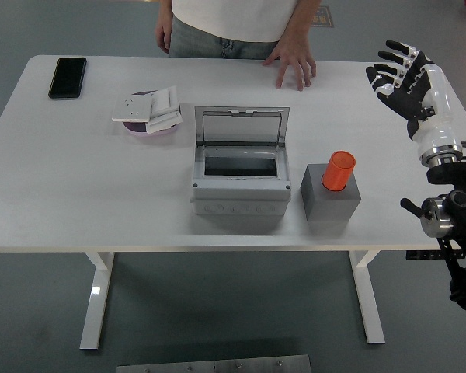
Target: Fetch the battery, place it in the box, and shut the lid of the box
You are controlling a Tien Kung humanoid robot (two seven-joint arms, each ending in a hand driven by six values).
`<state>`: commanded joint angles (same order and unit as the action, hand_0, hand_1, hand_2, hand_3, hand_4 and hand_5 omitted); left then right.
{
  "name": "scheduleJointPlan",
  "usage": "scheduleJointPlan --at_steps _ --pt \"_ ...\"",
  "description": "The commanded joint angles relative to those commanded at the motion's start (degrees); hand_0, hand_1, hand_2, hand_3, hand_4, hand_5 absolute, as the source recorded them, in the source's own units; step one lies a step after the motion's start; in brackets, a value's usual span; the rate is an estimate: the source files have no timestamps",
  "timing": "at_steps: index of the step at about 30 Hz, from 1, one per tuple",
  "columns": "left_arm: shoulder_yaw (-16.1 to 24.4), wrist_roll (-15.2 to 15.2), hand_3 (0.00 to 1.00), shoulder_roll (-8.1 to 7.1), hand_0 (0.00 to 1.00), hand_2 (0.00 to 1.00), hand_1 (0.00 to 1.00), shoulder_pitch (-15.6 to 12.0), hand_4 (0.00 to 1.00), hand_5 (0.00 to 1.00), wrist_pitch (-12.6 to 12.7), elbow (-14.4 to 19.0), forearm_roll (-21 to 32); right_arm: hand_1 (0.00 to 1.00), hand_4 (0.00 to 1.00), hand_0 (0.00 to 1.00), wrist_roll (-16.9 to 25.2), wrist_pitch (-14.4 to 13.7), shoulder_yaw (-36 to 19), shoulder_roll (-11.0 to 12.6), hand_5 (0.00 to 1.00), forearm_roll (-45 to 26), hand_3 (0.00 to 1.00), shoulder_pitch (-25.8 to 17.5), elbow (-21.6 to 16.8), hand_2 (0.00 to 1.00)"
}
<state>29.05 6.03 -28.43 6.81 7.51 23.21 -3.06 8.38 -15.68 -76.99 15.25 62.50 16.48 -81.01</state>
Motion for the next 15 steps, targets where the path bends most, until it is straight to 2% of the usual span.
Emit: scheduleJointPlan --at_steps 6,15 --pt "0.4 0.4 0.57 0.17 0.596 0.588 0.735 0.1 0.604 0.095 0.0 0.1 -0.8 0.617 0.836 0.71 1.5 -1.0 1.1 -2.4 0.132 0.9 0.712 -0.8 1.3 0.651" --pt "0.8 0.8 0.567 0.3 0.597 0.583 0.735 0.2 0.601 0.096 0.0 0.2 -1.6 0.595 0.855 0.71 3.0 -1.2 1.9 -4.7 0.135 0.8 0.684 -2.8 2.6 0.622"
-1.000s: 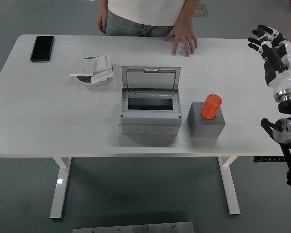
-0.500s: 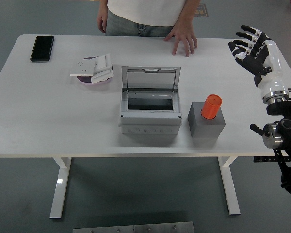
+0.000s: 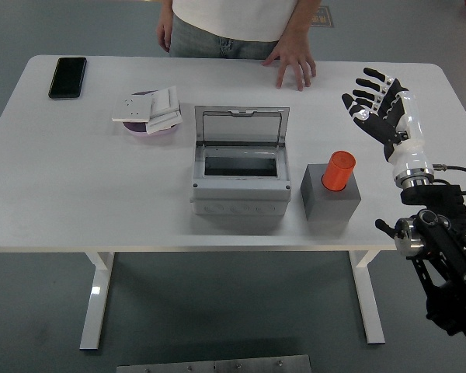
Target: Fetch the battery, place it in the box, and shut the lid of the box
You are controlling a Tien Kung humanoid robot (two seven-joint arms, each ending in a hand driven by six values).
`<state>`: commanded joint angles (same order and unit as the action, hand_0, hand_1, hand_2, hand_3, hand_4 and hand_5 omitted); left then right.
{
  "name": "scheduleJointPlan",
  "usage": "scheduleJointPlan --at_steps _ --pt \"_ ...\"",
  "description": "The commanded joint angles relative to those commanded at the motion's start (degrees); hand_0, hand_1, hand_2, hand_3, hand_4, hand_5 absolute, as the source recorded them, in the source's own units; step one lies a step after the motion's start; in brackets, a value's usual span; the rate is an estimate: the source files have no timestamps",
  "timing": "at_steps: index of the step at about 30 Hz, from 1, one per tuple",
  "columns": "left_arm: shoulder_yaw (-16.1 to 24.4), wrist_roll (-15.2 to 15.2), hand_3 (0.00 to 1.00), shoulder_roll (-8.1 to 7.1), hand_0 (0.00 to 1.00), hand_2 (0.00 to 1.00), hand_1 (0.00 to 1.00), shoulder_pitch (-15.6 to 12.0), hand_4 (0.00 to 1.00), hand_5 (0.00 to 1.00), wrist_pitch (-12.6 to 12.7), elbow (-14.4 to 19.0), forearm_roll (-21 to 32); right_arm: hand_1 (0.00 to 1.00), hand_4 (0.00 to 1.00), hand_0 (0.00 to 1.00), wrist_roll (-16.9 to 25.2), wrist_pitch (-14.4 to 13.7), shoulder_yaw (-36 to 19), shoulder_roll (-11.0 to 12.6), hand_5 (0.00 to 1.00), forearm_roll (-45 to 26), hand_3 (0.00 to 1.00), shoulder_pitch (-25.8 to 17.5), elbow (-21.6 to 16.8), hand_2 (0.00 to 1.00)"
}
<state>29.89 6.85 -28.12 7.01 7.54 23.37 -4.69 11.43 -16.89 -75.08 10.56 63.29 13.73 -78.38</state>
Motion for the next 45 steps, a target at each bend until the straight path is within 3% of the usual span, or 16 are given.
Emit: scheduleJointPlan --at_steps 8,15,20,22,23,45 --pt "0.4 0.4 0.567 0.4 0.597 0.582 0.736 0.2 0.598 0.093 -0.1 0.0 -1.1 0.582 0.858 0.7 2.7 -1.2 0.6 -0.8 0.141 -1.0 0.667 -1.3 1.7 0.608" --pt "0.8 0.7 0.566 0.41 0.598 0.582 0.736 0.5 0.596 0.092 -0.2 0.1 -1.9 0.577 0.858 0.698 10.3 -6.8 2.0 -1.9 0.143 -3.1 0.65 -1.5 4.6 0.598" --pt "1.0 0.8 0.566 0.45 0.598 0.58 0.736 0.6 0.594 0.091 -0.2 0.1 -2.3 0.546 0.857 0.68 13.2 -8.6 3.4 -2.5 0.144 -4.2 0.611 -1.8 5.7 0.567" --pt "1.0 0.9 0.566 0.47 0.598 0.58 0.736 0.6 0.594 0.091 -0.2 0.1 -2.4 0.546 0.857 0.68 13.7 -8.8 4.0 -2.8 0.144 -4.7 0.611 -1.9 6.2 0.567" --pt "1.0 0.9 0.567 0.48 0.597 0.578 0.737 0.5 0.59 0.085 -0.2 0.1 -2.5 0.494 0.858 0.645 13.9 -8.9 4.3 -3.0 0.145 -4.9 0.547 -2.0 6.5 0.523" --pt "1.6 1.6 0.565 0.99 0.597 0.577 0.737 0.8 0.588 0.083 -0.7 0.1 -4.7 0.488 0.855 0.634 14.1 -8.3 8.0 -5.0 0.159 -5.3 0.527 -2.6 10.8 0.507"
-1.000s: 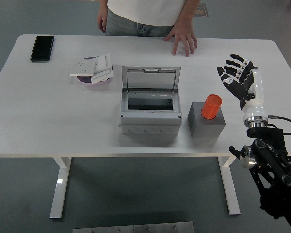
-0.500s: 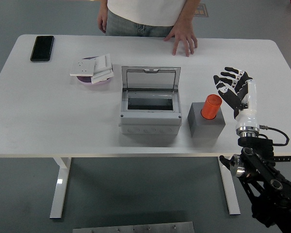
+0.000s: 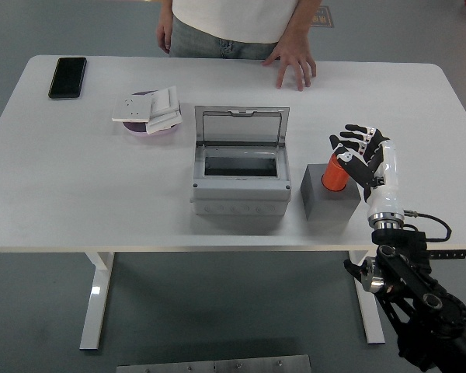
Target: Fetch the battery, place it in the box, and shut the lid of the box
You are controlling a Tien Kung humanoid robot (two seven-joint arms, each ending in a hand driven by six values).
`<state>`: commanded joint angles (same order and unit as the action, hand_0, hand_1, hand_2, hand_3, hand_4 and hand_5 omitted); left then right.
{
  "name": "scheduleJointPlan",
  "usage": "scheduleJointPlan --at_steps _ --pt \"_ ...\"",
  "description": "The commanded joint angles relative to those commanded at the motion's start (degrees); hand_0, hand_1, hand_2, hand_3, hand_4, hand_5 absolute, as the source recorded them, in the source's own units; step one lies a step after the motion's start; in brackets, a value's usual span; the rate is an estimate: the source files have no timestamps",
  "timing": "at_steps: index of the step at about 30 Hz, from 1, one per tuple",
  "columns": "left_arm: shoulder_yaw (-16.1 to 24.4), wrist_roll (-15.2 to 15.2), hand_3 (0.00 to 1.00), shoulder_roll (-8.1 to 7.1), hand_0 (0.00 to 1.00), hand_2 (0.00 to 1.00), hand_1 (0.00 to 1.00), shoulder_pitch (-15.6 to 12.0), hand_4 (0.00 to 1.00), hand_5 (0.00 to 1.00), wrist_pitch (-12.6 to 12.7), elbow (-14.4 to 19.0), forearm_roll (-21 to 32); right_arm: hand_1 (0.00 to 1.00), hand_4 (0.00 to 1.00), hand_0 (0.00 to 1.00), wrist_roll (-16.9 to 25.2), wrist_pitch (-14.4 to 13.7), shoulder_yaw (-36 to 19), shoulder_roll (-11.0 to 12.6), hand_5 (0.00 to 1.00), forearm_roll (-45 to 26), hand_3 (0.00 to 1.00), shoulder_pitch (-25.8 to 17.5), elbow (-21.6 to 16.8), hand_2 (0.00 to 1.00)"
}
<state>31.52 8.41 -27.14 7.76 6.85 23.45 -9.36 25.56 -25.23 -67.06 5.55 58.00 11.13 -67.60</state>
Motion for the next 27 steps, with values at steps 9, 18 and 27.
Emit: scheduleJointPlan --at_steps 9,18,27 --pt "0.5 0.2 0.563 -0.03 0.596 0.575 0.737 0.1 0.587 0.084 0.0 0.0 -0.8 0.49 0.852 0.638 -0.9 0.2 0.5 0.0 0.161 0.9 0.532 0.7 0.3 0.509" --pt "0.8 0.4 0.564 -0.15 0.597 0.575 0.737 0.4 0.588 0.083 0.1 0.0 -1.4 0.532 0.849 0.633 -1.8 0.1 0.7 0.1 0.166 2.0 0.556 0.9 0.5 0.543" --pt "1.3 0.6 0.563 -0.15 0.597 0.583 0.742 0.9 0.585 0.081 0.1 0.0 -2.3 0.646 0.843 0.622 -2.1 0.4 1.0 -0.2 0.177 2.2 0.698 0.9 1.3 0.684"
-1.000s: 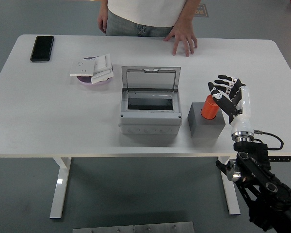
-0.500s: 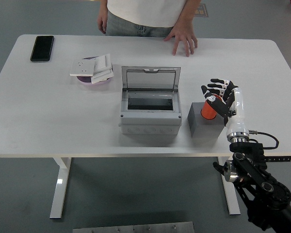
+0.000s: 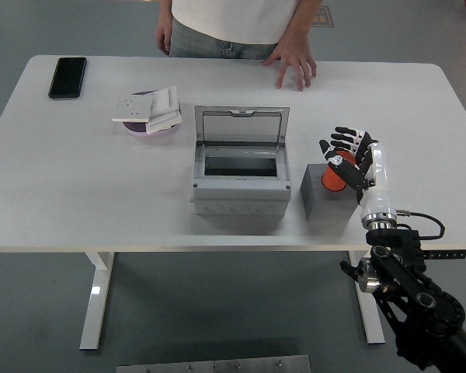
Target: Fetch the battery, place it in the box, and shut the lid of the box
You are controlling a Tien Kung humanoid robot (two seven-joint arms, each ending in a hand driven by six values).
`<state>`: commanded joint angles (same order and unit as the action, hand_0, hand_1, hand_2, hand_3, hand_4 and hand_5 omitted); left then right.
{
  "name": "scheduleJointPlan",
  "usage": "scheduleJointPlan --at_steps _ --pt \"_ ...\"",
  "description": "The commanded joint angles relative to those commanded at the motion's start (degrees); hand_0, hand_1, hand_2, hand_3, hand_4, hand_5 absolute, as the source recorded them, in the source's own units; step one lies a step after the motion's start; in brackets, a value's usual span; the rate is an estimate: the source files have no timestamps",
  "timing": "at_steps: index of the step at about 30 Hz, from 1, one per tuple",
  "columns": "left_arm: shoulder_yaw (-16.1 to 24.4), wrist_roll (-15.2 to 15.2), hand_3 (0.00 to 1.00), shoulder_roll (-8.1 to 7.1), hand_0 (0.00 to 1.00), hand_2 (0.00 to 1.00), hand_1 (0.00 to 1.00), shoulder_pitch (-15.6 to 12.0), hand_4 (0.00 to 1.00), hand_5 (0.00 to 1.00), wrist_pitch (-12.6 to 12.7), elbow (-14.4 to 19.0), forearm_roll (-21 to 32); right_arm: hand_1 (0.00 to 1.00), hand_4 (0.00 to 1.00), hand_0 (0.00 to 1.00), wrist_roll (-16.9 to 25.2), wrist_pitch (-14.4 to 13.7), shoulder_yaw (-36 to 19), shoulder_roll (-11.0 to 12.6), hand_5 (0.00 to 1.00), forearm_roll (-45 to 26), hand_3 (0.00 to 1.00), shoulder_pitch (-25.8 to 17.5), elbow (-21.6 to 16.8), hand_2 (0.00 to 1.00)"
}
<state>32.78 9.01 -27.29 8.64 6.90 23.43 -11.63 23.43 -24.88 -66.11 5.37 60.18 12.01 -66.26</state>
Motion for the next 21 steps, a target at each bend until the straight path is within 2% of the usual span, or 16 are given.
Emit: scheduleJointPlan --at_steps 21 --pt "0.3 0.2 0.557 0.1 0.593 0.592 0.756 0.3 0.583 0.084 0.1 0.1 -0.5 0.695 0.825 0.569 -0.2 -0.2 0.6 -0.3 0.16 0.2 0.74 -0.1 1.2 0.733"
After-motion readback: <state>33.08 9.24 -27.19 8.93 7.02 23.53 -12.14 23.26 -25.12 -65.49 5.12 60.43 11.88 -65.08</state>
